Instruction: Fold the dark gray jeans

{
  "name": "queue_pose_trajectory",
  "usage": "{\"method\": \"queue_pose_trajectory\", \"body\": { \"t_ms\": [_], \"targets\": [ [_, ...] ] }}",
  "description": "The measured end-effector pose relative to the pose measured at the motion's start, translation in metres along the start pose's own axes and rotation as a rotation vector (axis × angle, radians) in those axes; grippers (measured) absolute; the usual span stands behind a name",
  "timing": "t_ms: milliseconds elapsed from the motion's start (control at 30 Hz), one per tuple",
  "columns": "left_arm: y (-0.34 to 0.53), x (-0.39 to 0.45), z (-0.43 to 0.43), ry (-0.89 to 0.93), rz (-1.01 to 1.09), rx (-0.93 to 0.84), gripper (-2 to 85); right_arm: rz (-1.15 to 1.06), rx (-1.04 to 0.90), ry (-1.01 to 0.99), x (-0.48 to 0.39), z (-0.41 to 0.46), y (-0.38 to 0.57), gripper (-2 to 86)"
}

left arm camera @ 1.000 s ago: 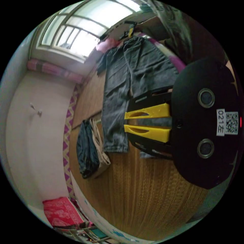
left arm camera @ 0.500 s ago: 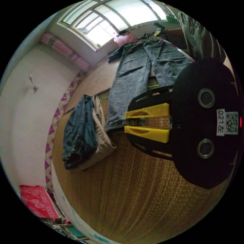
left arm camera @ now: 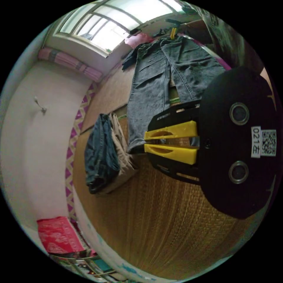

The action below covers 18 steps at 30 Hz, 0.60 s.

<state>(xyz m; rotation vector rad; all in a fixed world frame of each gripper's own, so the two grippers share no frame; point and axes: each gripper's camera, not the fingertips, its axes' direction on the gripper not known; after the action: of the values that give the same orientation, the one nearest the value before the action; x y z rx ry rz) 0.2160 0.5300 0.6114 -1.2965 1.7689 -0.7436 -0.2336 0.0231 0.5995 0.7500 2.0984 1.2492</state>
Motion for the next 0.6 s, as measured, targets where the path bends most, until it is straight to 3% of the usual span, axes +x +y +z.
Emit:
{"method": "queue_pose_trajectory", "body": {
  "t_ms": [33, 133, 300, 433, 600],
  "targets": [
    [0.009, 0.011, -0.018, -0.027, 0.02, 0.039, -0.4, -0.03, -0.078, 0.019, -0.008, 0.015, -0.002, 1.8],
    [0.039, 0.029, -0.065, -0.067, 0.04, 0.137, 0.8, -0.036, -0.03, 0.078, -0.022, 0.018, 0.003, 0.9],
    [0.102, 0.011, -0.142, -0.074, -0.149, 0.317, 7.2, 0.0, -0.028, 0.126, -0.029, 0.019, 0.004, 0.1],
    [0.144, 0.01, -0.162, 0.069, -0.165, 0.196, 4.1, 0.061, -0.085, 0.089, -0.015, 0.012, -0.001, -0.8],
    [0.177, 0.052, -0.178, 0.08, -0.069, 0.17, -0.7, 0.327, 0.145, 0.2, 0.054, -0.031, 0.001, -1.0]
  ]
}}
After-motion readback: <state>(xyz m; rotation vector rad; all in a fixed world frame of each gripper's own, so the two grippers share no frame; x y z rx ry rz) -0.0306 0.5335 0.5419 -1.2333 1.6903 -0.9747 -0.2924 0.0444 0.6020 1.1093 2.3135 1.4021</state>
